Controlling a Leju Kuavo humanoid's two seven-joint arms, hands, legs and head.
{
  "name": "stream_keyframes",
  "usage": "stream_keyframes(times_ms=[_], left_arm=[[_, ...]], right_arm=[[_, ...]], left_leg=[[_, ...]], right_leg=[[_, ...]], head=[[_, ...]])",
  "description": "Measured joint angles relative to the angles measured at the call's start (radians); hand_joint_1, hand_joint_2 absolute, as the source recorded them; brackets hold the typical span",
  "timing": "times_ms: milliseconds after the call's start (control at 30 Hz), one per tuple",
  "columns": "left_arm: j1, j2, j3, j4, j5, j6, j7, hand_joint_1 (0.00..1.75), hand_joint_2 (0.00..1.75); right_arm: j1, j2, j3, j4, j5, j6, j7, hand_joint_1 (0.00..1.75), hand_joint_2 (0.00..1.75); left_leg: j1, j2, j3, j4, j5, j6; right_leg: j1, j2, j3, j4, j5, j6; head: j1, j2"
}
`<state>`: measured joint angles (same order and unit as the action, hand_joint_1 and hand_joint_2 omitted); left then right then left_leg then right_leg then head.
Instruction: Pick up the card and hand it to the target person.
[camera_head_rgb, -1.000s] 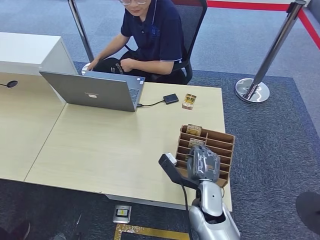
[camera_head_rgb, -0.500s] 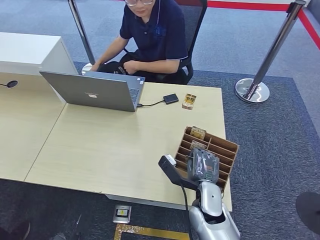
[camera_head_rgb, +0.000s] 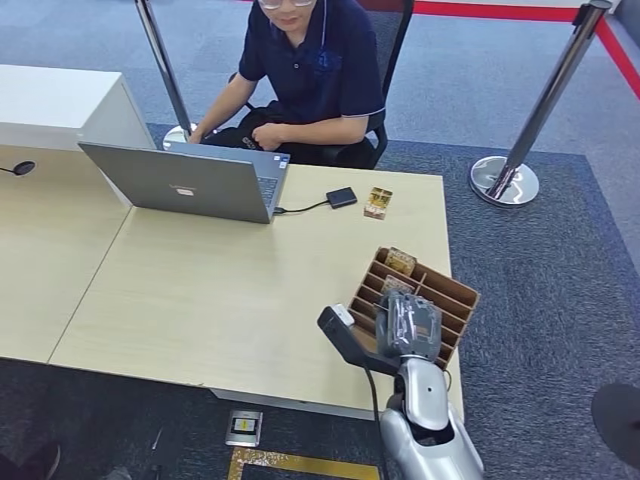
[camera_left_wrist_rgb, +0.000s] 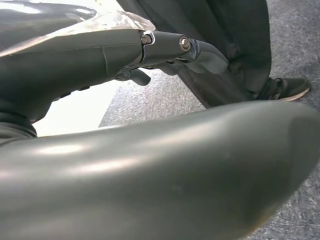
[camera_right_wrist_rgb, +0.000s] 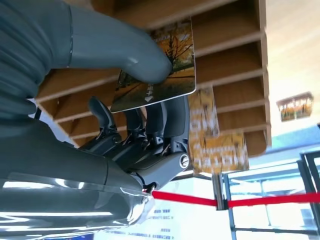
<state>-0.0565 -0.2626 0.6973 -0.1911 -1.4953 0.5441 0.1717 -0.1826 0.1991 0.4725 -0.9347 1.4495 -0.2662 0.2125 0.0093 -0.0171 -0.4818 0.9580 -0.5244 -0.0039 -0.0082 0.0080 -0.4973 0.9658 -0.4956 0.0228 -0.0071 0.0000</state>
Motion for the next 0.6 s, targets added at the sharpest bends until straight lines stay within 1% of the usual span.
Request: stream_keyframes(times_ms=[433, 600], left_arm=[[0.000, 0.000, 0.000, 0.000, 0.007, 0.003, 0.000, 0.00, 0.00], [0.000, 0.000, 0.000, 0.000, 0.006, 0.003, 0.000, 0.00, 0.00]], right_arm=[[-0.003, -0.002, 0.009, -0.119, -0.023, 0.020, -0.032, 1.39, 1.75], [-0.020, -0.004, 0.026, -0.164, -0.025, 0.026, -0.037, 1.39, 1.75]], left_leg=[[0.000, 0.000, 0.000, 0.000, 0.000, 0.000], [0.000, 0.000, 0.000, 0.000, 0.000, 0.000]], right_leg=[[0.000, 0.000, 0.000, 0.000, 0.000, 0.000], [0.000, 0.000, 0.000, 0.000, 0.000, 0.000]], head=[[0.000, 0.000], [0.000, 0.000]])
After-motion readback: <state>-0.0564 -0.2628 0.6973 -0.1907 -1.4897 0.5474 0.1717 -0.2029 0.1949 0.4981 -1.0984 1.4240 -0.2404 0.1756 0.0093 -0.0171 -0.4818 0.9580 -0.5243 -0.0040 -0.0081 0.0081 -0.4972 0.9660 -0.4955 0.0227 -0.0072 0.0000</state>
